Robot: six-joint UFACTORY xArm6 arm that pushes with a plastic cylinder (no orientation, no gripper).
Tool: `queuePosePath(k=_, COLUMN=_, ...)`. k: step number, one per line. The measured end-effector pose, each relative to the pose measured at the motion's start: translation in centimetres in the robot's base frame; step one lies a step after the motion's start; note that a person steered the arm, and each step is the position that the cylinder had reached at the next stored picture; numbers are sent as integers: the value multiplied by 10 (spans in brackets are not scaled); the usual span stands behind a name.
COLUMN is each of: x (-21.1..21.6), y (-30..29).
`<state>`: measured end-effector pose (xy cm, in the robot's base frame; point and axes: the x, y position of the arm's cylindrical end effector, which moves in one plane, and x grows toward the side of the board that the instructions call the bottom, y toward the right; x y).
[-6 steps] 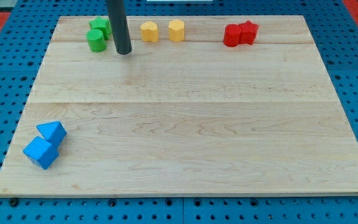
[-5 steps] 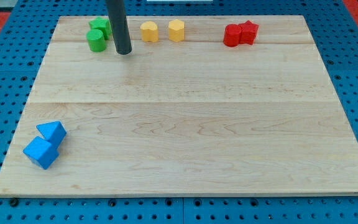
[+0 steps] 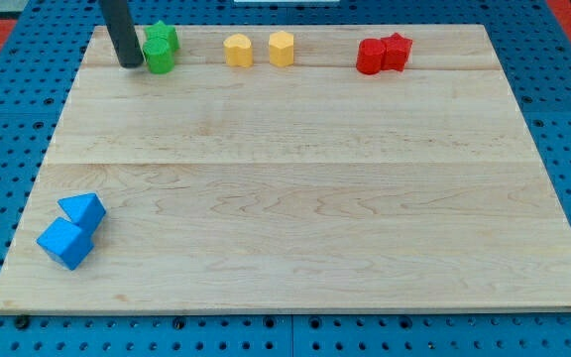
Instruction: Slide the green star into the heart
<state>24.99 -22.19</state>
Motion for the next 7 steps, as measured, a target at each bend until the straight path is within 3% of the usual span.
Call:
queuePosePath(k=1, x=-3, y=-5)
queuePosePath(k=2, x=-53, y=14)
queuePosePath(k=3, x=-6, y=107)
queuePosePath(k=4, x=21, y=137)
queuePosePath(k=6, x=119, y=125)
queuePosePath(k=7, x=80, y=182)
